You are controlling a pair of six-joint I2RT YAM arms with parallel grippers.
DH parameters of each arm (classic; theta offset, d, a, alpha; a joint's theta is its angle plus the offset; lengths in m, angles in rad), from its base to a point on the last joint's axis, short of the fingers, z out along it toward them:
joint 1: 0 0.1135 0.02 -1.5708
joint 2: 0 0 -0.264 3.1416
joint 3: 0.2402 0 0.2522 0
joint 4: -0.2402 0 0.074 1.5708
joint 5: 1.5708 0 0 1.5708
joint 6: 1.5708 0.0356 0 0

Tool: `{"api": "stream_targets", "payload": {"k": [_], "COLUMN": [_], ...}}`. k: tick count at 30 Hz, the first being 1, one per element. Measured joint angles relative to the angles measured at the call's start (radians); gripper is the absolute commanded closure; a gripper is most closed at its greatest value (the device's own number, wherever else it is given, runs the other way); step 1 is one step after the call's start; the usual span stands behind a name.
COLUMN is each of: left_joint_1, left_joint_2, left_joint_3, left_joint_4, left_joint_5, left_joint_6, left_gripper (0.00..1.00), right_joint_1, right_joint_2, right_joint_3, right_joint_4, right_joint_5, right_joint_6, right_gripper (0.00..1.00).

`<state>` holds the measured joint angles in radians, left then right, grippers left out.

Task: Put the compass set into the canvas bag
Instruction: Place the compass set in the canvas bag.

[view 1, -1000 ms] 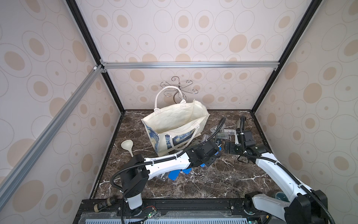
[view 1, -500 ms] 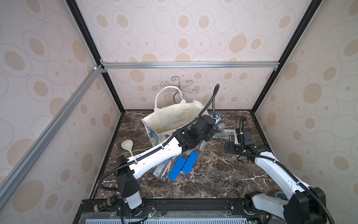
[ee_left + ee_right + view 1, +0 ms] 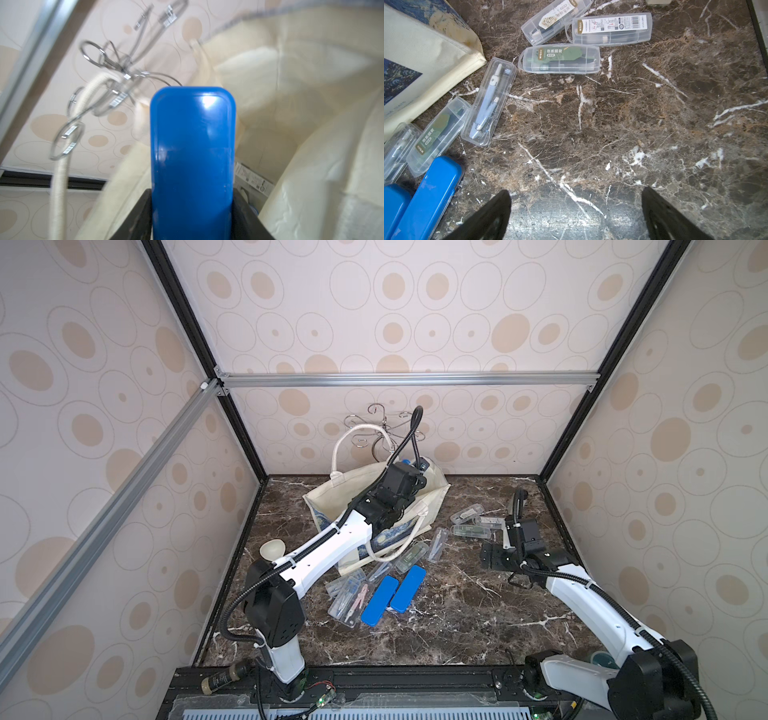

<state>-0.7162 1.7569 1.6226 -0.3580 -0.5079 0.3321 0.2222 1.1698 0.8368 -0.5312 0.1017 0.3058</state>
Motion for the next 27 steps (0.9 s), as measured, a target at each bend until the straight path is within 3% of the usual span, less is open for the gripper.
{"api": "stream_targets", "payload": {"k": [9,20,27], "left_joint_1": [0.016,0.022,0.023], "left_joint_2": [0.078,0.097,0.094], "left_joint_3": [-0.082,-0.075,-0.025], "left_joint_4": [0.046,0.063,0.055], "left_joint_5": [-0.037,-0.068,-0.055], "left_joint_6": [0.060,0.068,0.061], "left_gripper": [0.50,0.26,0.21], "right_joint_1": [0.000,0.000,0.000], "right_joint_2": [0.008,0.008,0.024], "right_joint_3": [0.000,0.000,0.008], "right_joint_4": [0.000,0.000,0.000], "right_joint_5": [-0.003,-0.004,-0.005], "right_joint_6": [0.001,0.001,0.000], "right_gripper": [0.00,0.00,0.00]}}
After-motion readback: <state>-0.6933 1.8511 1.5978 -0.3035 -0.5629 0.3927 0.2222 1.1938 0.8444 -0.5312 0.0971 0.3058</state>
